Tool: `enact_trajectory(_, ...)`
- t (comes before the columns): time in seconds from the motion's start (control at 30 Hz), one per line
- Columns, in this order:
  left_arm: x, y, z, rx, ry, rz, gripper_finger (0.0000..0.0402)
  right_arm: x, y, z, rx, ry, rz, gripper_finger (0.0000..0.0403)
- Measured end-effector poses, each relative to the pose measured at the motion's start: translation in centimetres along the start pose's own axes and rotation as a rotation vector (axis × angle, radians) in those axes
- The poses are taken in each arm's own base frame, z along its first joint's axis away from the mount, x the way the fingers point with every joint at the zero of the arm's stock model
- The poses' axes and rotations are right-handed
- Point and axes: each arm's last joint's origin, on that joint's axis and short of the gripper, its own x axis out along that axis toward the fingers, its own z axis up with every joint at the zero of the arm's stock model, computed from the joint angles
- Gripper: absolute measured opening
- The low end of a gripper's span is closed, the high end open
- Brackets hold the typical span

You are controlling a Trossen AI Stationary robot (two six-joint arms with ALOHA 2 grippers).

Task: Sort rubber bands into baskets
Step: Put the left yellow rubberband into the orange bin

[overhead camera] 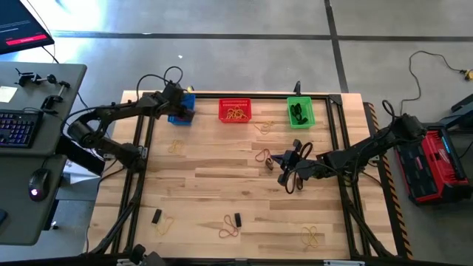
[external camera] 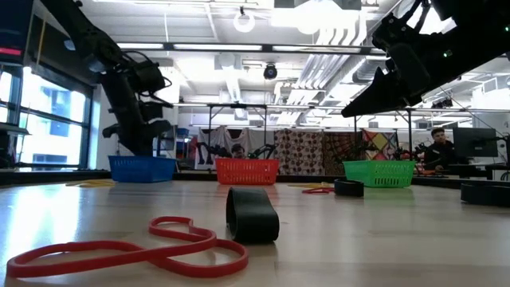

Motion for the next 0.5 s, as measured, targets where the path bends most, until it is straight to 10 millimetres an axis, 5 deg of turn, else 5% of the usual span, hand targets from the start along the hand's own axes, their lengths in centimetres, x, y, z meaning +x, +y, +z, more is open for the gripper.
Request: enact_trajectory(0.5,-8.0,-5.2,-0.7,0.217,-0.316,-0.068,0.0055,0.0,0.0,0.0,0.000,0.000,0.000,0.0000)
